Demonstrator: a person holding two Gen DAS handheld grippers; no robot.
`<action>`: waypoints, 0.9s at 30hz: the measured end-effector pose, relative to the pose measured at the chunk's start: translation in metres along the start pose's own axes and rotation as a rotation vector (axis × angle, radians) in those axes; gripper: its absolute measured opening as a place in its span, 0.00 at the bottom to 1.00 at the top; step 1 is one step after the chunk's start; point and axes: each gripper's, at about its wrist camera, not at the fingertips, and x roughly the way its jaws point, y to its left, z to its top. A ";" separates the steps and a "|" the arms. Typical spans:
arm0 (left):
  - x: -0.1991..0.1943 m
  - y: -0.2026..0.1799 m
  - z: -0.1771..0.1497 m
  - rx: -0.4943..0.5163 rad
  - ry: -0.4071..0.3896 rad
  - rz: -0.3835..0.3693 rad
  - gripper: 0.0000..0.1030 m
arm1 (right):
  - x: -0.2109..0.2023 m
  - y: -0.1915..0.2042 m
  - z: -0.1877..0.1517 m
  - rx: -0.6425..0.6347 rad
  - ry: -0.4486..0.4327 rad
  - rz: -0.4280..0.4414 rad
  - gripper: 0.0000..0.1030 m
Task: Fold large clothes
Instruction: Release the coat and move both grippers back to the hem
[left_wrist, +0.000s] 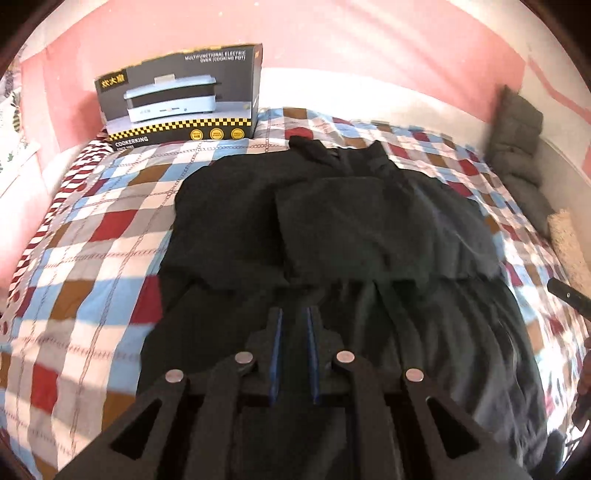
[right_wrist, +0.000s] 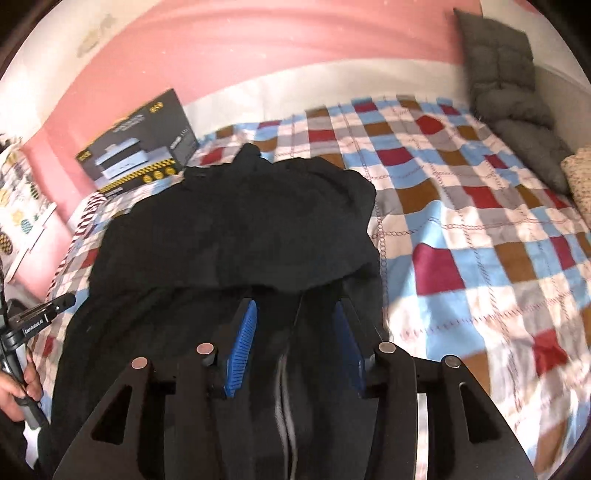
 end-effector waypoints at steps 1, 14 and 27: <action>-0.007 -0.001 -0.003 0.001 -0.005 -0.002 0.14 | -0.010 0.004 -0.007 0.002 -0.007 0.002 0.44; -0.101 -0.010 -0.075 -0.040 -0.026 -0.028 0.46 | -0.097 0.046 -0.089 -0.019 -0.016 0.014 0.44; -0.144 -0.018 -0.125 -0.028 -0.034 -0.009 0.51 | -0.141 0.071 -0.139 -0.081 -0.030 0.037 0.44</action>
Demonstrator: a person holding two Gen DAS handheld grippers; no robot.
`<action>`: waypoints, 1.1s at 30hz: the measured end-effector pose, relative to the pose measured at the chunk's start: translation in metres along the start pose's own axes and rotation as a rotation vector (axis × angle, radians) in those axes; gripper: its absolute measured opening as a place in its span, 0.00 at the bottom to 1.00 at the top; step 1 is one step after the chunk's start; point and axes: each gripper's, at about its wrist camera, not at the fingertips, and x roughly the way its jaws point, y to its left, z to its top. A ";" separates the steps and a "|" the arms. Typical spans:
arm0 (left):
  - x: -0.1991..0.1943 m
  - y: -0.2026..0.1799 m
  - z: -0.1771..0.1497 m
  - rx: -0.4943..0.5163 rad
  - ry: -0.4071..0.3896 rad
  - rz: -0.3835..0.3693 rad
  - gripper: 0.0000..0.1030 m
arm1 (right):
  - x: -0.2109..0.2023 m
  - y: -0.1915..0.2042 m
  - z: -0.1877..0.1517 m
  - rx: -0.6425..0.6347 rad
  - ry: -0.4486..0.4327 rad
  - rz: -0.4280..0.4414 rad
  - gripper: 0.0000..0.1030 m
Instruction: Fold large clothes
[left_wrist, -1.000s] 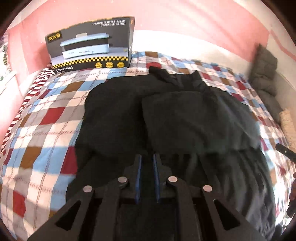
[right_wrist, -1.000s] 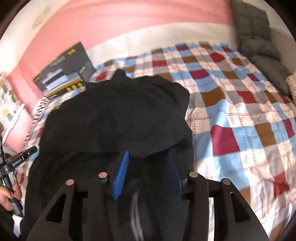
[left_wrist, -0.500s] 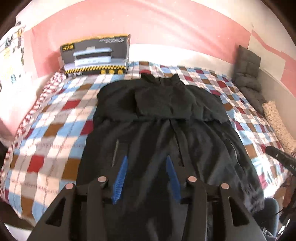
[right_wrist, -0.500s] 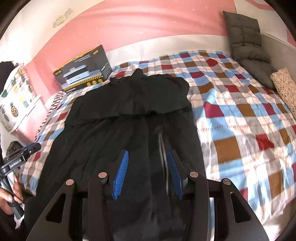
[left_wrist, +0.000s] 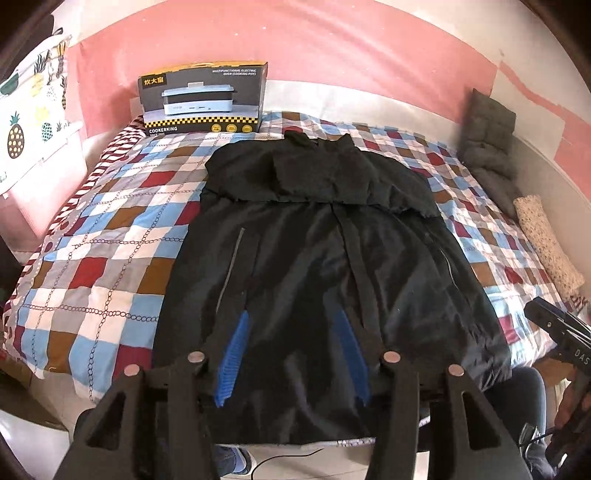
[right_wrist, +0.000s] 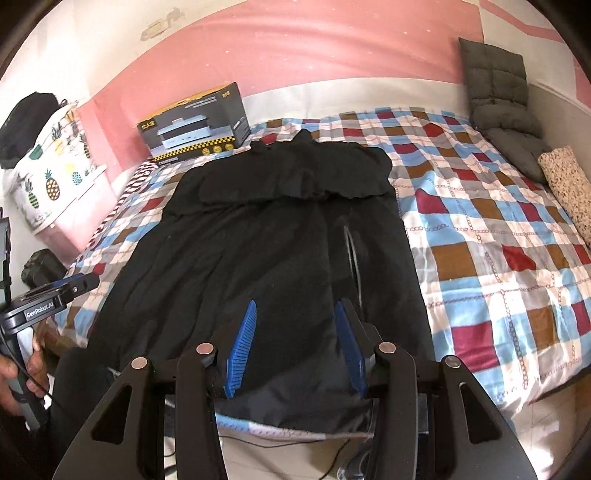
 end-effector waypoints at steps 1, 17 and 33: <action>-0.003 -0.002 -0.003 0.007 -0.003 0.001 0.51 | -0.003 0.002 -0.004 -0.005 -0.001 -0.002 0.45; -0.007 -0.004 -0.033 0.032 0.040 0.039 0.51 | -0.005 -0.001 -0.024 0.022 0.028 -0.003 0.61; 0.014 0.014 -0.032 0.011 0.077 0.080 0.51 | 0.012 -0.030 -0.031 0.085 0.082 -0.035 0.62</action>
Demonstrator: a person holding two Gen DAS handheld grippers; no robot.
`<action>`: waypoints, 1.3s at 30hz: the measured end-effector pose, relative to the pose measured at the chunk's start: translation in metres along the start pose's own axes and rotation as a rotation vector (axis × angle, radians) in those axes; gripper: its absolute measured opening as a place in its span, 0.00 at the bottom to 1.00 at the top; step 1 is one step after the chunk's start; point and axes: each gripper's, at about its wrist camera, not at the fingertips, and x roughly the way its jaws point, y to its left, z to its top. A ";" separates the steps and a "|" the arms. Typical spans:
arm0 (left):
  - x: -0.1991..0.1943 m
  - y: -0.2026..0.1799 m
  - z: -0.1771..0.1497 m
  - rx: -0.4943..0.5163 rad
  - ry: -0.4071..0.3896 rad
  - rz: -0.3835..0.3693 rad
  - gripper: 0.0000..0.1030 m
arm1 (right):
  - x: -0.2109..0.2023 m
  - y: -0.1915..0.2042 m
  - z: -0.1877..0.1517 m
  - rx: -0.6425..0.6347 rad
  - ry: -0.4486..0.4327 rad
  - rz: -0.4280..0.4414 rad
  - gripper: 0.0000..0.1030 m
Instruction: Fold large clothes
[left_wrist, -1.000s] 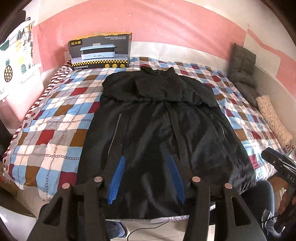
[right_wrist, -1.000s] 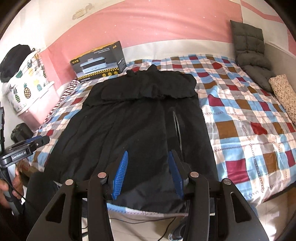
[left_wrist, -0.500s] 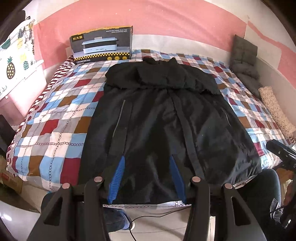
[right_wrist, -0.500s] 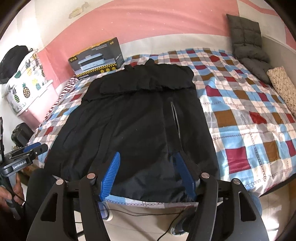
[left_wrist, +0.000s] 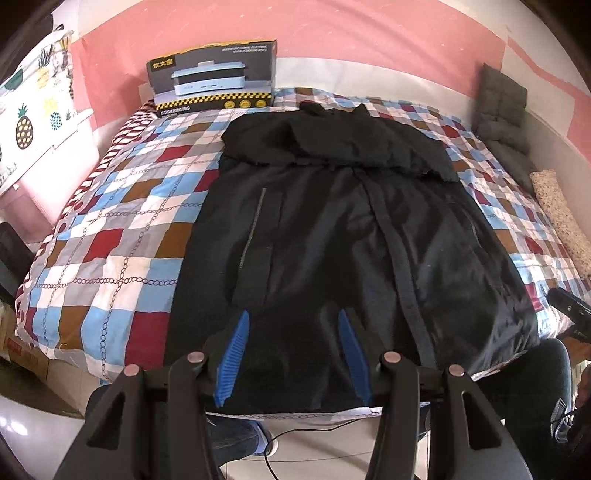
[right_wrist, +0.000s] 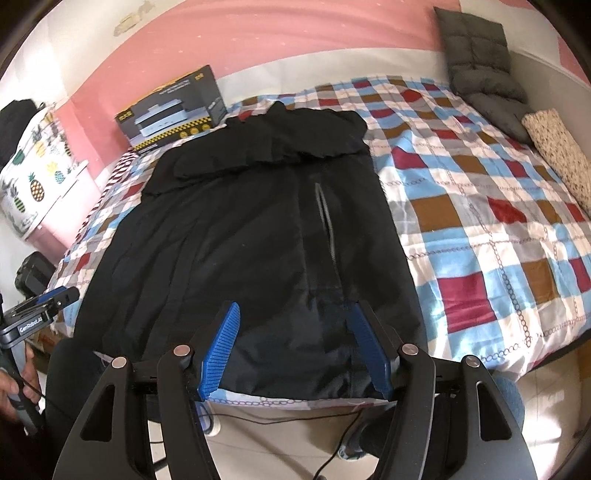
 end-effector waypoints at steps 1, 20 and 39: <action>0.003 0.004 0.001 -0.009 0.004 0.004 0.52 | 0.002 -0.005 0.000 0.010 0.005 -0.003 0.62; 0.097 0.102 0.002 -0.198 0.189 0.000 0.61 | 0.071 -0.124 -0.011 0.339 0.213 0.050 0.62; 0.099 0.107 -0.026 -0.245 0.211 -0.123 0.74 | 0.087 -0.118 -0.025 0.398 0.308 0.220 0.64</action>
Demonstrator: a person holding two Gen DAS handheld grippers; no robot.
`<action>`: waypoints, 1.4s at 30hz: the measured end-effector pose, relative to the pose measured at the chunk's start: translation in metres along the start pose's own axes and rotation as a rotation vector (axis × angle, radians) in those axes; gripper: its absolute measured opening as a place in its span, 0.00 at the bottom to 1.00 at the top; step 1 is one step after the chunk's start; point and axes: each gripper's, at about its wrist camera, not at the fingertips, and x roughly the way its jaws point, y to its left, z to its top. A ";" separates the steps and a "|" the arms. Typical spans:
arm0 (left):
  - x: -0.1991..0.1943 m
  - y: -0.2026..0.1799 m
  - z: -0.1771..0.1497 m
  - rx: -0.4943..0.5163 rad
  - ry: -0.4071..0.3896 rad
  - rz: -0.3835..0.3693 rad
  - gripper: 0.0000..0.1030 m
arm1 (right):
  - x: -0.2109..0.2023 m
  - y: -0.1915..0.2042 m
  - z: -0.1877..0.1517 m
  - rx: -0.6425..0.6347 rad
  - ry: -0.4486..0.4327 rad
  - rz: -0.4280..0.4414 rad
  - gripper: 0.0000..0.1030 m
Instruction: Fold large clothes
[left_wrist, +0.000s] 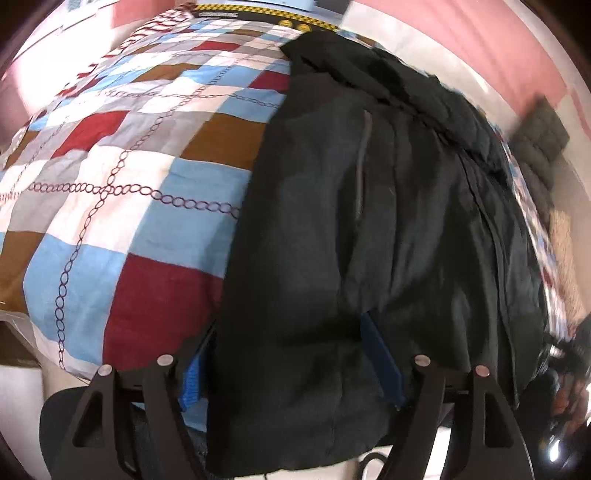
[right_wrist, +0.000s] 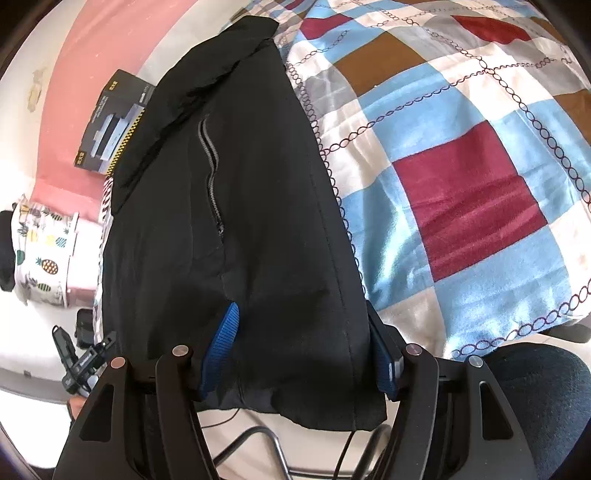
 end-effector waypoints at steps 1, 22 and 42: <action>-0.001 0.004 0.004 -0.023 -0.011 0.001 0.74 | 0.000 0.002 0.001 -0.005 -0.002 -0.009 0.64; -0.026 -0.008 -0.008 -0.023 -0.008 -0.082 0.18 | -0.018 0.024 -0.003 -0.046 -0.034 0.014 0.21; -0.133 -0.013 0.032 -0.070 -0.275 -0.282 0.15 | -0.102 0.062 0.012 -0.091 -0.228 0.213 0.15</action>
